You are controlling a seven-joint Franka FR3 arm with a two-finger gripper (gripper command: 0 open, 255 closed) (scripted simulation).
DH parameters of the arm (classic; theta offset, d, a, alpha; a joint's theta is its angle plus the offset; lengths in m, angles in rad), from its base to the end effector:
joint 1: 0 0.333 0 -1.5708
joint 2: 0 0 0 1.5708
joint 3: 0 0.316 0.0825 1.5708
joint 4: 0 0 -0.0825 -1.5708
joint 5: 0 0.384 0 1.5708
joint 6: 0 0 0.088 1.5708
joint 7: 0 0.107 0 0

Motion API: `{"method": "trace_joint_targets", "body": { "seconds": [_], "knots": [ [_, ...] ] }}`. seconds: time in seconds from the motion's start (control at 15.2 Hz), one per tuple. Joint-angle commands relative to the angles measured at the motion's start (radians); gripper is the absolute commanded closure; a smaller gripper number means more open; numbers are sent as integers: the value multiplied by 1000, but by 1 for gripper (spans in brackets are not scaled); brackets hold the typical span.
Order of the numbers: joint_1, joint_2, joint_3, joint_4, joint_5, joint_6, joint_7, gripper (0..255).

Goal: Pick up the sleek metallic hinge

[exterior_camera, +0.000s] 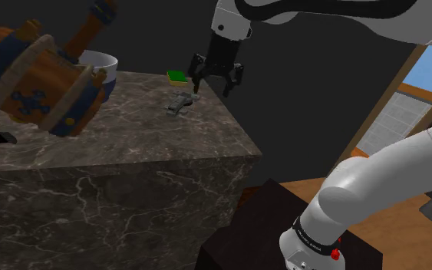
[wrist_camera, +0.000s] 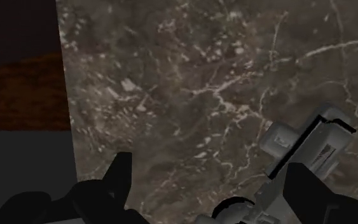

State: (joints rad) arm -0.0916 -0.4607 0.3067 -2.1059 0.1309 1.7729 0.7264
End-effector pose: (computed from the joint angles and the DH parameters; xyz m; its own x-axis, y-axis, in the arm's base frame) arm 0.4125 0.1256 0.6003 0.8461 -0.5263 0.0848 -0.5219 -0.8502 -0.0696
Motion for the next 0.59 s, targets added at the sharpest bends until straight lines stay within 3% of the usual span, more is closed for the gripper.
{"method": "trace_joint_targets", "body": {
  "seconds": [0.0,0.33,0.53],
  "knots": [
    [-27,82,44,57,-5,11,135,0],
    [-69,308,138,234,-55,18,467,0],
    [-68,336,144,230,-63,44,507,0]
  ]
}}
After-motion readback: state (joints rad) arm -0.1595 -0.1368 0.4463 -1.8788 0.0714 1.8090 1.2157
